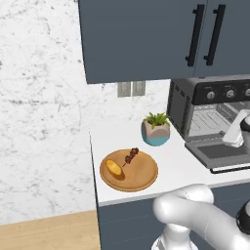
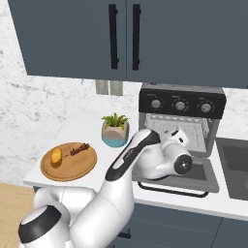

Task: Pick up the kebab skewer and baguette bread, and place them inside the toaster oven. Close the toaster oven door and start by setting the timer.

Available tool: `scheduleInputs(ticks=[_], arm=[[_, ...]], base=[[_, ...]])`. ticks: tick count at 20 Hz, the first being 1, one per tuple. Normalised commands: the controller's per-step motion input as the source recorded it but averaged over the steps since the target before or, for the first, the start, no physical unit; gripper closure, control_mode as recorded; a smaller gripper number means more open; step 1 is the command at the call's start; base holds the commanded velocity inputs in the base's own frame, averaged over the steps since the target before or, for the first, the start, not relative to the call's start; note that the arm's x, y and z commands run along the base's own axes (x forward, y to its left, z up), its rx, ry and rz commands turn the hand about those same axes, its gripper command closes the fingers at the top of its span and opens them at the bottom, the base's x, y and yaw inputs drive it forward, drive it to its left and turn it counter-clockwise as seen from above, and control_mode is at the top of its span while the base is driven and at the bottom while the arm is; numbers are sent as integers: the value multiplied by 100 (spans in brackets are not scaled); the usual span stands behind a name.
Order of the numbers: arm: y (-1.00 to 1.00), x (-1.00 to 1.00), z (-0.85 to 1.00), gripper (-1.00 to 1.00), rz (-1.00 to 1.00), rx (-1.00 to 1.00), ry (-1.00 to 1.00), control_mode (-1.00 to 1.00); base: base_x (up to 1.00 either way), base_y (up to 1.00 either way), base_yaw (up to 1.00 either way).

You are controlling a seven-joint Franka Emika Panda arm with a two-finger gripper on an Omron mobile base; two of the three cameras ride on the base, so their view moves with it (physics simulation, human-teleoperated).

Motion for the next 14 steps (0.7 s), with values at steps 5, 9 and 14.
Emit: scheduleInputs(ticks=[5,9,14], arm=[[-32,30,-14,-100,-2,0,-5,-100],[-10,29,-6,-100,0,0,-8,-100],[-12,30,-11,-100,0,-1,-3,-100]], base=[[0,0,0],[0,0,0],[0,0,0]])
